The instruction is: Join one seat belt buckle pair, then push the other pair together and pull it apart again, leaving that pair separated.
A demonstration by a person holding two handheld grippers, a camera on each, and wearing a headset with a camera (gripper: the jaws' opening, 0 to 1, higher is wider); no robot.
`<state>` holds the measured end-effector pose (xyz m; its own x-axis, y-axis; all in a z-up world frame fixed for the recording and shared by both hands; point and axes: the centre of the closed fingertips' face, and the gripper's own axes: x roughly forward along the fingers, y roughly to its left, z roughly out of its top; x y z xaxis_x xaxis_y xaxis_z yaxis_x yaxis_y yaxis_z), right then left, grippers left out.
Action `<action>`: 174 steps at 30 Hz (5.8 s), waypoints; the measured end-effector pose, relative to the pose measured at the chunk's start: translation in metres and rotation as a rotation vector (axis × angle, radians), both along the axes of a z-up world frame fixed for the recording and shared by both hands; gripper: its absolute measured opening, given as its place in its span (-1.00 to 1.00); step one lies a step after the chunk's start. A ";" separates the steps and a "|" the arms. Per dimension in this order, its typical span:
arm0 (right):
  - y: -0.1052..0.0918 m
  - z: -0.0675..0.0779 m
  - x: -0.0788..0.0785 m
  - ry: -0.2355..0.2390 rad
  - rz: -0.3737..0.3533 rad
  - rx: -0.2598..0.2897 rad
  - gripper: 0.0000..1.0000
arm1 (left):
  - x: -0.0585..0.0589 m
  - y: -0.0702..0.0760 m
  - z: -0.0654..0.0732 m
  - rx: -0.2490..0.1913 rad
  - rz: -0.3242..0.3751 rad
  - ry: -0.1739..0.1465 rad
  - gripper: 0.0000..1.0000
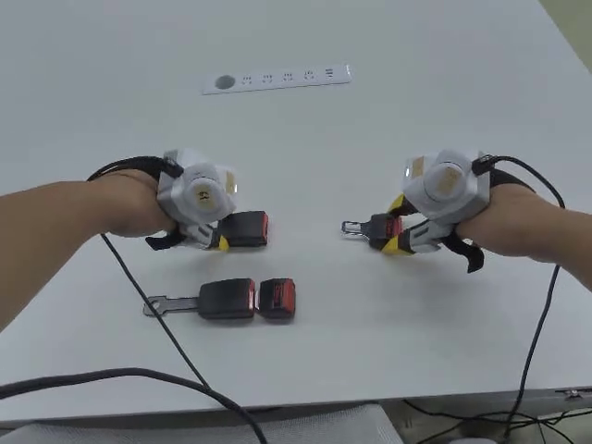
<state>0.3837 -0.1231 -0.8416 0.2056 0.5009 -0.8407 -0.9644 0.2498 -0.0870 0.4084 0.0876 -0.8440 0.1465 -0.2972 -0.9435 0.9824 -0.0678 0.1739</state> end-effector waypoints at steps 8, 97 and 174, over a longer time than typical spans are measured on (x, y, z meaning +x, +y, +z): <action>0.000 -0.003 0.003 0.009 0.028 0.002 -0.35 | 0.000 0.001 -0.001 -0.012 0.023 0.026 -0.37; 0.126 -0.004 0.023 -0.051 0.147 0.038 -0.36 | 0.002 0.001 -0.002 -0.008 0.031 0.035 -0.38; 0.136 -0.003 0.019 -0.032 0.148 0.068 -0.38 | 0.001 0.002 -0.002 -0.005 0.051 0.047 -0.38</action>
